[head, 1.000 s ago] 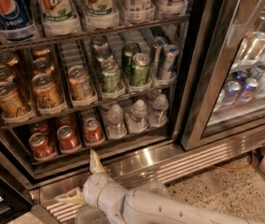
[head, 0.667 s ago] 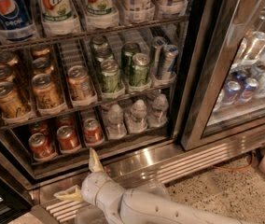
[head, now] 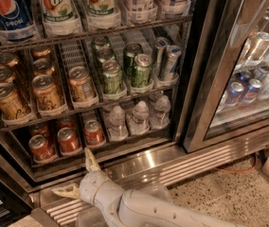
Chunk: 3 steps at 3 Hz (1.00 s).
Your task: Pick coke can from bottom shelf of fridge
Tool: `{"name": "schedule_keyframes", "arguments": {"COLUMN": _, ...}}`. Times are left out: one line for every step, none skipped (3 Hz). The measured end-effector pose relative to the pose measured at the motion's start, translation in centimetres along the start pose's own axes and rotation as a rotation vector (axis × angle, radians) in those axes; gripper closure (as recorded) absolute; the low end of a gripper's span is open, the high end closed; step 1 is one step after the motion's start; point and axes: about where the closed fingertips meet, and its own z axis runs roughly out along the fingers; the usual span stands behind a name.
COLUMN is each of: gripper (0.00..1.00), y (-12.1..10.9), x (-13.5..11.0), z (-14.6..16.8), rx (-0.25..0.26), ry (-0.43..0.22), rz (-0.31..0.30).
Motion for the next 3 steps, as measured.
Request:
{"name": "schedule_keyframes", "arguments": {"gripper": 0.18, "y": 0.0, "x": -0.4, "z": 0.9, "rx": 0.003, "ry": -0.032, "rz": 0.001}}
{"name": "schedule_keyframes", "arguments": {"gripper": 0.26, "y": 0.0, "x": -0.2, "z": 1.6, "rx": 0.011, "ry": -0.043, "rz": 0.012}}
{"name": "schedule_keyframes", "arguments": {"gripper": 0.27, "y": -0.3, "x": 0.8, "z": 2.1, "rx": 0.053, "ry": -0.036, "rz": 0.038}}
